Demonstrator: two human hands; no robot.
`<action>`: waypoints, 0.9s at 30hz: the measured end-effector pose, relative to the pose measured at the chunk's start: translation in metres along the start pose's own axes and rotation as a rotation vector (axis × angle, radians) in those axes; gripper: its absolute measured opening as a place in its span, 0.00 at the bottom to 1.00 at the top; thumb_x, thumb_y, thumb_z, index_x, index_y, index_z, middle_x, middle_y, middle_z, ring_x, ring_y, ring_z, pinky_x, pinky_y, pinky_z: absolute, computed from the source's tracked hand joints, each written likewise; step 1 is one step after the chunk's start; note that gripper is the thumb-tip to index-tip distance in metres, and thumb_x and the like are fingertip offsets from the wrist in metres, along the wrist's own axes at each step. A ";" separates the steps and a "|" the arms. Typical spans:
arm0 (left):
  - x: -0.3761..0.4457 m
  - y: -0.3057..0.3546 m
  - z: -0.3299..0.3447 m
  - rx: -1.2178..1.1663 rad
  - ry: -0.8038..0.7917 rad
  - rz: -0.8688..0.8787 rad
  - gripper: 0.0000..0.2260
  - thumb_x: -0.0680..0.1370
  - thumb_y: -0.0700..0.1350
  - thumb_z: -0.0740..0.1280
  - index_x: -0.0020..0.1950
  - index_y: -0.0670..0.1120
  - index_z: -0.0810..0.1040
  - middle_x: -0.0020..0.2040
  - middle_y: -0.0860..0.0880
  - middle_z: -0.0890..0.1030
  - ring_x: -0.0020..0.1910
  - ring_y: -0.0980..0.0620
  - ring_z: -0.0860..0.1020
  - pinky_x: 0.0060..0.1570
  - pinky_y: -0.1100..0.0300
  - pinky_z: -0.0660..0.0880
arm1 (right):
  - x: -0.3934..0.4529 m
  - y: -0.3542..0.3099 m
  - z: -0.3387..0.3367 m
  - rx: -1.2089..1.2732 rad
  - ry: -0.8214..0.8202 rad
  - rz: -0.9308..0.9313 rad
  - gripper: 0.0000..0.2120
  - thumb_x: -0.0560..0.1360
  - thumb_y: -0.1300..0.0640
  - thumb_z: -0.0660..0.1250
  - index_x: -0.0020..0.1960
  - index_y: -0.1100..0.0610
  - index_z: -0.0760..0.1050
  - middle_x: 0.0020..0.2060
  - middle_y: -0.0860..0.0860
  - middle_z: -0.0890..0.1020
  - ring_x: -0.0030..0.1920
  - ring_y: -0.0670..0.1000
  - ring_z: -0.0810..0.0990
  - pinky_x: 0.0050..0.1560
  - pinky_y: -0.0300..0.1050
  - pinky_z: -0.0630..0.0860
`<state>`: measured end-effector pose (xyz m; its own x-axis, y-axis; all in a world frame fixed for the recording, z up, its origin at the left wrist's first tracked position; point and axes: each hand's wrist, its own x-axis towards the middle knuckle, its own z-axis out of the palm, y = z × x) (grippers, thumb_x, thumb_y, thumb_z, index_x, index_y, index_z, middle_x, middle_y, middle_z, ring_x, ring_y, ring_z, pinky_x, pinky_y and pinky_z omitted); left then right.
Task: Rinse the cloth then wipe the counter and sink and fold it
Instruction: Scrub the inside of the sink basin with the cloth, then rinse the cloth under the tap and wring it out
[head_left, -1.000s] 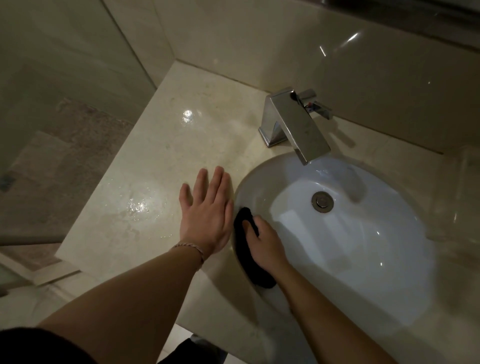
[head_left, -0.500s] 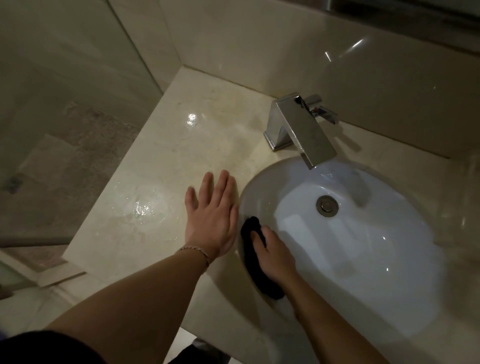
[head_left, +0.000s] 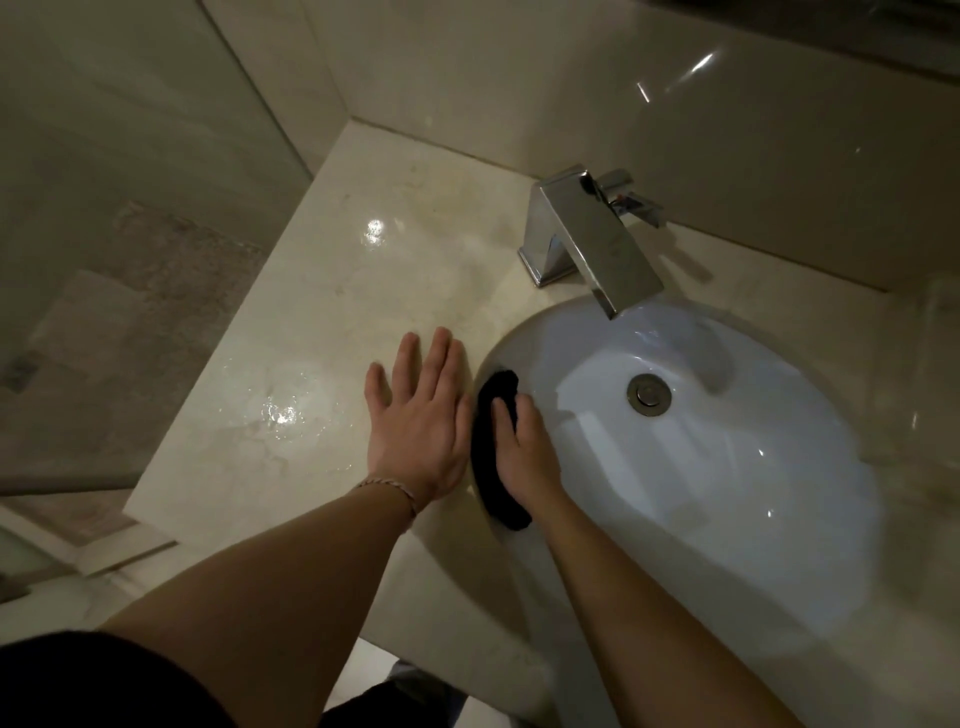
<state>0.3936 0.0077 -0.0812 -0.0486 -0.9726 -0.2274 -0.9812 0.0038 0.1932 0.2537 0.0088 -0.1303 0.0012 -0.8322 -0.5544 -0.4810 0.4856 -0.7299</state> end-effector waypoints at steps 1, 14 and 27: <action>0.001 0.000 0.000 0.000 0.002 0.000 0.29 0.84 0.56 0.42 0.84 0.50 0.44 0.84 0.52 0.42 0.82 0.45 0.38 0.78 0.36 0.42 | -0.008 0.009 -0.002 -0.073 -0.029 -0.013 0.18 0.83 0.38 0.51 0.64 0.47 0.68 0.60 0.50 0.77 0.59 0.53 0.77 0.61 0.56 0.73; -0.001 -0.002 0.002 -0.016 0.016 0.006 0.28 0.84 0.56 0.43 0.84 0.50 0.44 0.83 0.54 0.39 0.82 0.47 0.37 0.78 0.37 0.41 | -0.029 0.077 -0.055 -0.760 -0.004 -0.087 0.19 0.83 0.42 0.53 0.68 0.51 0.69 0.59 0.54 0.74 0.58 0.58 0.73 0.50 0.52 0.75; 0.000 -0.001 0.004 -0.002 0.016 0.000 0.29 0.84 0.58 0.42 0.84 0.51 0.43 0.82 0.54 0.37 0.82 0.47 0.36 0.78 0.37 0.40 | 0.003 0.046 -0.021 -0.713 0.142 -0.193 0.17 0.83 0.43 0.54 0.62 0.53 0.71 0.60 0.55 0.75 0.56 0.60 0.73 0.48 0.54 0.74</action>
<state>0.3943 0.0084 -0.0857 -0.0453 -0.9761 -0.2126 -0.9807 0.0030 0.1955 0.2128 0.0227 -0.1571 0.0530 -0.9351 -0.3505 -0.9351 0.0767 -0.3460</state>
